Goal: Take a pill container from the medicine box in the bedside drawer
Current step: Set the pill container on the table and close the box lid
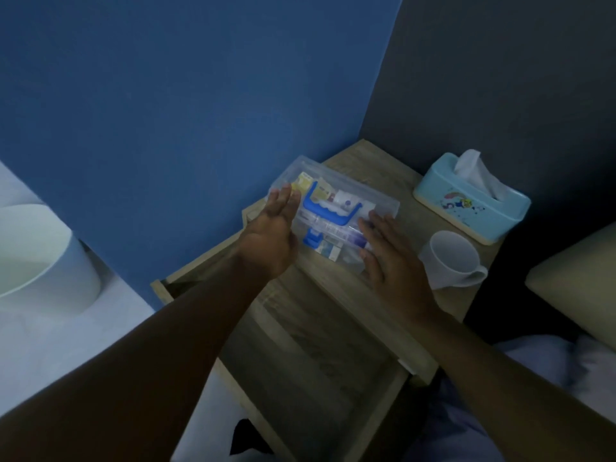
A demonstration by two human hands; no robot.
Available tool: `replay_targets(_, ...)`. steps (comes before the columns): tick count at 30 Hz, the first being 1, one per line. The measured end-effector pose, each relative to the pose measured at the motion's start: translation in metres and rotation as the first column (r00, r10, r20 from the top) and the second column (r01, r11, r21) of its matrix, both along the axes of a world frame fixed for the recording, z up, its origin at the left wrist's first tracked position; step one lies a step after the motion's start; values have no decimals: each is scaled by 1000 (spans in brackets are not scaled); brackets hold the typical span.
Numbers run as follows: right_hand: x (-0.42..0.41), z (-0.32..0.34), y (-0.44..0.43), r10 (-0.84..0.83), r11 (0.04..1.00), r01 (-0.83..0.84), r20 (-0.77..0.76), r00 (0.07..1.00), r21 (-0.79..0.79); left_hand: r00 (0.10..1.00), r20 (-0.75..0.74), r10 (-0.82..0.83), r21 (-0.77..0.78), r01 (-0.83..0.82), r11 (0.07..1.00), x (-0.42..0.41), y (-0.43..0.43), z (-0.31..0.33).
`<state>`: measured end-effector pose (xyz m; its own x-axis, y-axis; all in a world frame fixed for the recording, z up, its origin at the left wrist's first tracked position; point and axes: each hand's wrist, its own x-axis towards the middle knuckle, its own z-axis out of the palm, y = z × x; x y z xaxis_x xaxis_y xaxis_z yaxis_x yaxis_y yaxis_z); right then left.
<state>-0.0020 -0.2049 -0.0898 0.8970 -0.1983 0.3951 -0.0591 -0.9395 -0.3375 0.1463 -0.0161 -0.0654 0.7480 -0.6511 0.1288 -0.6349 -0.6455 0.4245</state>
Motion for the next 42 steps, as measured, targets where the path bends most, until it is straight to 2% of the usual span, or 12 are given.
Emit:
replay_targets(7,5,6,-7,-27,995,23,-42,999,-100,1000,25,12,117,-15,993,9,-2,8)
replay_targets(14,5,14,-2,-55,996,49,-68,996,-77,998,-59,10,181,1,983,-2,-4,11)
replay_targets(17,6,16,-1,-59,997,56,-72,996,-55,997,-75,29,123,-19,992,-14,-6,9)
replay_targets(21,8,16,-2,-75,996,70,-91,993,-58,973,-90,212,-84,-220,972,-36,-8,-6)
replay_targets(23,8,15,-2,-81,996,78,-90,993,-44,960,-78,268,-102,-275,956,-41,-7,-18)
replay_targets(28,7,14,-2,-67,998,68,-77,995,11,946,-224,234,-78,-257,963,-40,-10,-34)
replay_targets(33,7,15,0,-64,997,66,-55,996,50,953,-191,233,-132,-260,956,-33,-11,-30)
replay_targets(38,6,13,2,-77,994,80,-37,996,76,974,-94,206,-159,-219,963,-30,-5,-25)
replay_targets(42,6,13,3,-79,993,81,-32,996,89,963,-168,210,-203,-242,949,-27,-9,-24)
